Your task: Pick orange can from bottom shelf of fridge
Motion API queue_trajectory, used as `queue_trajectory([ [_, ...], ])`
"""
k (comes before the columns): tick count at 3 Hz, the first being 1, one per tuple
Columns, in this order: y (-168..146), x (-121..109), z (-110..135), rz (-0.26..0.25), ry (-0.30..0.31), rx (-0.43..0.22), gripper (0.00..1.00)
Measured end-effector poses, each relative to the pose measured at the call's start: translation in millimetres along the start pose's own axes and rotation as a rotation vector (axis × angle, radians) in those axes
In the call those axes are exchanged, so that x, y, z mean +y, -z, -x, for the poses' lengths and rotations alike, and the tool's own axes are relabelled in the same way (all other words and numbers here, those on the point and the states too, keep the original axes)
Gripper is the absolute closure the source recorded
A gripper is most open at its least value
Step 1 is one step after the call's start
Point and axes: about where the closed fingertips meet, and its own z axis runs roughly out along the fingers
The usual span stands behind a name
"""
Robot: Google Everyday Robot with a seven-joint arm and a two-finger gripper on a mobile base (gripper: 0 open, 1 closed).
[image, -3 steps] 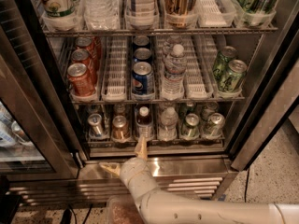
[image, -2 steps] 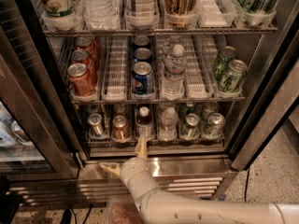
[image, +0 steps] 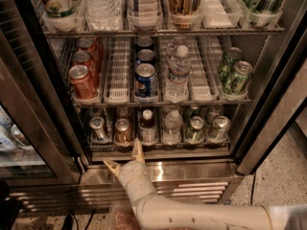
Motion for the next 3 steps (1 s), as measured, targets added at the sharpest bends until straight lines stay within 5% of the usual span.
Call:
queue_trajectory([
  [3, -24, -5, -2, -0.109, 0.004, -0.075, 0.22],
])
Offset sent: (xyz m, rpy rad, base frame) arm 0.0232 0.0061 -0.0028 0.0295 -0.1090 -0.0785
